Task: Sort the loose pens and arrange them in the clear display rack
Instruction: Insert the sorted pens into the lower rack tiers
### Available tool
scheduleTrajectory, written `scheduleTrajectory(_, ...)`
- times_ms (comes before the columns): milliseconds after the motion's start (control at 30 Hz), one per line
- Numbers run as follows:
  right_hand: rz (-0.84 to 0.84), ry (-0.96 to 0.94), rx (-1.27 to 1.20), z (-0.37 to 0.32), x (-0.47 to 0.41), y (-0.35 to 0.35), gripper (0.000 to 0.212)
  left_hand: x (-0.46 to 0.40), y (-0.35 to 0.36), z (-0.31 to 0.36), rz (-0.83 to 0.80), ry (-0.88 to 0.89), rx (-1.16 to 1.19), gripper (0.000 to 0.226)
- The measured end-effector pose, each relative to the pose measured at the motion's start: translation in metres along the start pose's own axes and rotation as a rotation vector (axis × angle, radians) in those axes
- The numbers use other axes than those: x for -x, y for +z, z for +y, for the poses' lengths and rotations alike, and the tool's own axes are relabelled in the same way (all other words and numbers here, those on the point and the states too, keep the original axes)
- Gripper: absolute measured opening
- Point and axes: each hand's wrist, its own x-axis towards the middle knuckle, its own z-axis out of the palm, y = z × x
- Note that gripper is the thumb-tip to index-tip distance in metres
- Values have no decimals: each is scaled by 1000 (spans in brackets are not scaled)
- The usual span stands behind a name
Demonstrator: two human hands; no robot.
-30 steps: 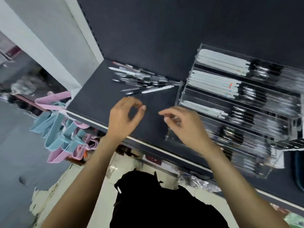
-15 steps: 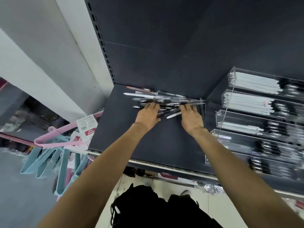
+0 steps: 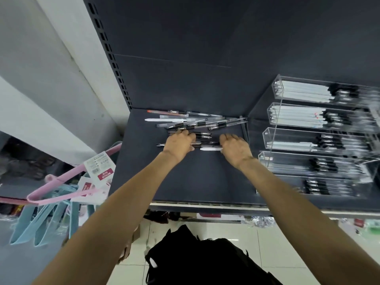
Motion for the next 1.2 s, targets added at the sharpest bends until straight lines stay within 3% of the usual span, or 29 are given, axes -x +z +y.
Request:
scheduleTrajectory(233,-10,11,22,2,20,9,33,-3,-1,6,-163,144,-73,35)
scheduleTrajectory(400,57,-15,-23,8,30,10,22,7,7,12,-99,202,-199,33)
scheduleTrajectory(533,224,25,-196,13,40,10,16,13,15,16,-63,193,-309,26)
scheduleTrajectory(767,236,127,-461,16,53,-2,18,19,8,17,-31,224,-292,29)
scheduleTrajectory(900,346,86,-802,28,64,-16,13,28,-13,19,-36,244,-3,26)
scheduleTrajectory(1000,392,200,-964,35,78,-33,18,40,-30,15,-77,146,334,20)
scheduleTrajectory(1100,391,343,-1381,27,92,-50,15,54,-41,26,9,-32,985,14)
scheduleTrajectory(1200,324,351,-1802,8,99,-66,13,65,-48,53,45,-128,1575,18)
